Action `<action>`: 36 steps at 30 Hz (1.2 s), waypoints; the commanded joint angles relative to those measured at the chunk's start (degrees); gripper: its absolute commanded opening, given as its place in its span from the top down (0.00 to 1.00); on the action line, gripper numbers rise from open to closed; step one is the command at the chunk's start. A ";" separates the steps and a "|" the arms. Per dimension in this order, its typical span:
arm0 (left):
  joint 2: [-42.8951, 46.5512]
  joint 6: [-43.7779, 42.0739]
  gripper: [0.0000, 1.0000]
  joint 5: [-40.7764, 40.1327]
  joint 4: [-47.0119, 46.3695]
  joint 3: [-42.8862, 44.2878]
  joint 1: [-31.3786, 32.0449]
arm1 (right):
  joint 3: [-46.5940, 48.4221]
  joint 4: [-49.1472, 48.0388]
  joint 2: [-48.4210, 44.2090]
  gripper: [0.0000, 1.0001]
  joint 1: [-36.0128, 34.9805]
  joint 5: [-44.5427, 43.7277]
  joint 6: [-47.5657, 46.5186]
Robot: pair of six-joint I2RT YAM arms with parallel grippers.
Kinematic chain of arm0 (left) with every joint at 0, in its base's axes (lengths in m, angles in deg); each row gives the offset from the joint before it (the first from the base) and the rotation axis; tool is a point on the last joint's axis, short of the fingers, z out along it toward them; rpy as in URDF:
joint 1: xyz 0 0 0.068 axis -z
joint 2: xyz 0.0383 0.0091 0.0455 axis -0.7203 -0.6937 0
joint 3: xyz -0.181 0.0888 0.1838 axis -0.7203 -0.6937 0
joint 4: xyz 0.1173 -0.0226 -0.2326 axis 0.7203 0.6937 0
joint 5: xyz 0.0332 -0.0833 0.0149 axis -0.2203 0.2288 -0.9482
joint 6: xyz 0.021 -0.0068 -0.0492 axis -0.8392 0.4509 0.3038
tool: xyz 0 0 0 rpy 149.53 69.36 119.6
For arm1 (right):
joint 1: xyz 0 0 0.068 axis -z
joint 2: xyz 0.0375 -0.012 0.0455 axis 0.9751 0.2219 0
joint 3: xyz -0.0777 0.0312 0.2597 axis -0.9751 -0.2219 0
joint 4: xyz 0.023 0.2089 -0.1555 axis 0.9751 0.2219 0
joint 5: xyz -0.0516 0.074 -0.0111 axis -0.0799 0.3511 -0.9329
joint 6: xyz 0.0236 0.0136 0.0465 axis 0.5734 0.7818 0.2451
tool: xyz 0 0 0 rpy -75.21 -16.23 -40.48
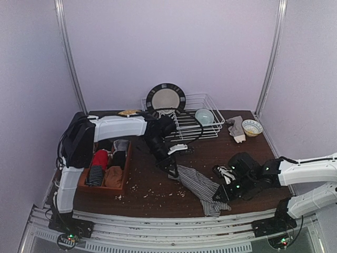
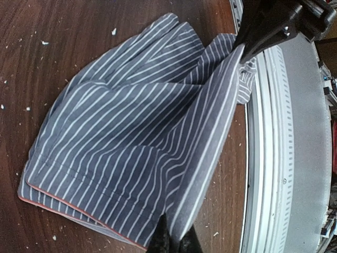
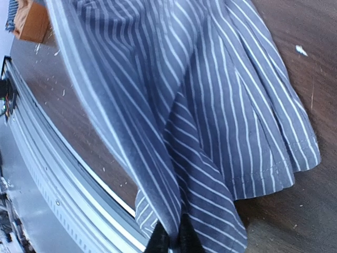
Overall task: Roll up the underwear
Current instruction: Fold the underwear at the center of the board.
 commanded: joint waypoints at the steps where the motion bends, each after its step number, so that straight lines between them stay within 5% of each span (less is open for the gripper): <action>1: 2.52 1.00 1.00 2.36 2.33 -2.15 -0.42 | 3.27 6.24 -2.15 0.97 -2.32 -2.56 -1.74; 15: 14.30 6.75 1.00 1.66 -3.24 -21.31 0.22 | 8.22 9.37 -2.44 1.00 -10.66 -0.66 0.03; 36: 3.76 7.69 1.00 -5.58 -2.00 -7.41 -3.78 | 9.32 4.36 11.37 0.98 1.03 -0.06 -3.33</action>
